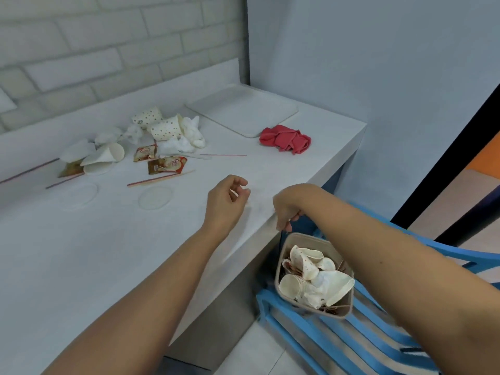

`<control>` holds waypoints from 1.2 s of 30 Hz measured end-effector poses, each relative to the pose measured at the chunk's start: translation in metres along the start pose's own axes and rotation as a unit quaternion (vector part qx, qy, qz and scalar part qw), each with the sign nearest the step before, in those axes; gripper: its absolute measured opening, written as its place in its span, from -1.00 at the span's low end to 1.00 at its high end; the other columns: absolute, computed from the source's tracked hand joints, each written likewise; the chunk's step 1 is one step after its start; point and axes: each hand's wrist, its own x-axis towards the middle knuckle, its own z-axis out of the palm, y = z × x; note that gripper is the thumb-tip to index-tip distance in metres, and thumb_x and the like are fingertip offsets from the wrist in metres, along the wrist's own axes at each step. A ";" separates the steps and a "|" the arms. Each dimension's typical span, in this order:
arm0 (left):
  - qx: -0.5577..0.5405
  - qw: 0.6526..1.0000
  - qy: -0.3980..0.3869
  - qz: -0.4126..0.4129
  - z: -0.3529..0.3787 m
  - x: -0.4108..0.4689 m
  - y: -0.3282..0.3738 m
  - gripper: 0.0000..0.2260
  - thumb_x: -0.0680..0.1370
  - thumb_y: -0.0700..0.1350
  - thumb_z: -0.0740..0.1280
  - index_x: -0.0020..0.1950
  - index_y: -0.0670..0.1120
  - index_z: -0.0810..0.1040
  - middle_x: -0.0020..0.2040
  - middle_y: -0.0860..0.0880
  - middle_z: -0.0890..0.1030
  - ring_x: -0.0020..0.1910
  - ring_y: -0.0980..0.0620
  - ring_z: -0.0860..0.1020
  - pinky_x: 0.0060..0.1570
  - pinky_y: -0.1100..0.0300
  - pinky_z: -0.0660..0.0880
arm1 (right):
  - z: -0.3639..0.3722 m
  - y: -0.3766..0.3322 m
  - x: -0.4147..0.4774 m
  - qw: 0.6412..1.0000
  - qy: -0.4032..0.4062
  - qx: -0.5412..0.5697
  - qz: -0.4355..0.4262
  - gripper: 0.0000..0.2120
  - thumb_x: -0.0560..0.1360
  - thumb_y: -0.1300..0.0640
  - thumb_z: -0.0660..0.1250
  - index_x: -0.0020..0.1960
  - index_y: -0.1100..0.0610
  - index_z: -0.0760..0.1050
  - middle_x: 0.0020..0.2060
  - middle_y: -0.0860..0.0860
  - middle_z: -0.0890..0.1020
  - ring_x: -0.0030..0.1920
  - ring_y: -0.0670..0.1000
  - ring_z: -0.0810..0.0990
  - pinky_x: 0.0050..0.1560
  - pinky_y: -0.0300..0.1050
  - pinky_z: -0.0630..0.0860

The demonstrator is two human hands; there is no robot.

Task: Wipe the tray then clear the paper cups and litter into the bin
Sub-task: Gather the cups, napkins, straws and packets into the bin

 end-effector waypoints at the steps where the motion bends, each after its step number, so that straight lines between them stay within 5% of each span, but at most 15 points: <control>1: 0.009 1.000 0.011 -0.006 -0.011 0.004 -0.005 -0.94 0.52 -0.17 0.32 -0.03 -0.03 0.52 -0.21 0.05 0.51 -0.32 0.14 0.43 -0.33 0.55 0.35 | -0.009 -0.008 -0.003 1.000 0.011 -0.008 -0.003 -0.70 0.51 0.05 0.31 -0.38 0.09 0.51 -0.39 -0.04 0.45 -0.39 -0.07 0.37 -0.21 -0.22 0.36; 10: 0.137 0.987 0.062 -0.049 -0.107 0.036 -0.070 -0.89 0.54 -0.23 0.28 -0.01 -0.19 0.59 -0.03 -0.10 0.55 -0.22 0.12 0.42 -0.23 0.36 0.29 | -0.048 -0.094 0.019 0.982 0.173 0.056 -0.047 -0.72 0.47 0.07 0.34 -0.37 0.12 0.38 -0.42 0.00 0.41 -0.41 0.00 0.39 -0.40 -0.25 0.28; 13: 0.173 0.981 0.063 -0.063 -0.136 0.050 -0.090 -0.85 0.56 -0.23 0.26 0.03 -0.22 0.59 0.06 -0.16 0.53 -0.09 0.01 0.47 -0.07 0.31 0.31 | -0.053 -0.120 0.030 0.974 0.201 0.077 -0.067 -0.84 0.48 0.07 0.33 -0.12 0.17 0.49 -0.18 0.05 0.54 -0.16 0.07 0.50 -0.25 -0.19 0.39; 18: 0.234 0.969 0.030 -0.080 -0.160 0.084 -0.115 -0.81 0.57 -0.20 0.26 0.08 -0.21 0.62 0.10 -0.20 0.52 0.11 -0.14 0.49 0.04 0.20 0.36 | -0.056 -0.152 0.053 0.967 0.224 0.107 -0.063 -0.71 0.46 0.06 0.33 0.11 0.19 0.53 0.12 0.07 0.57 0.10 0.10 0.55 0.04 -0.07 0.52; 22: 0.247 0.964 -0.028 -0.098 -0.161 0.112 -0.123 -0.85 0.53 -0.14 0.33 -0.02 -0.15 0.66 0.10 -0.15 0.55 0.14 -0.14 0.49 0.12 0.05 0.46 | -0.056 -0.180 0.061 0.966 0.226 0.109 -0.066 -0.46 0.48 -0.14 0.29 0.32 0.20 0.38 0.27 0.12 0.41 0.29 0.13 0.38 0.20 -0.02 0.39; 28: 0.234 0.963 -0.104 -0.087 -0.159 0.131 -0.127 -0.79 0.45 -0.16 0.43 0.06 -0.18 0.63 0.08 -0.10 0.58 0.09 -0.05 0.54 0.03 0.25 0.38 | -0.049 -0.226 0.079 0.958 0.260 0.122 -0.020 -0.18 0.38 -0.40 0.22 0.40 0.18 0.26 0.41 0.10 0.21 0.40 0.14 0.19 0.33 0.10 0.25; 33: 0.264 0.946 -0.171 -0.076 -0.165 0.142 -0.122 -0.98 0.44 -0.23 0.41 -0.18 -0.18 0.61 -0.13 -0.11 0.61 -0.08 -0.06 0.55 -0.10 0.19 0.45 | -0.056 -0.234 0.083 0.952 0.266 0.151 -0.011 -0.25 0.39 -0.28 0.33 0.40 0.14 0.27 0.41 0.10 0.21 0.41 0.13 0.17 0.35 0.08 0.24; 36: 0.298 0.921 -0.233 -0.095 -0.169 0.146 -0.120 -0.82 0.49 -0.22 0.31 -0.31 -0.11 0.43 -0.26 -0.04 0.49 -0.14 -0.03 0.48 -0.34 0.29 0.33 | -0.060 -0.233 0.081 0.951 0.254 0.178 -0.011 -0.23 0.36 -0.22 0.41 0.39 0.18 0.26 0.38 0.11 0.21 0.39 0.13 0.19 0.32 0.03 0.31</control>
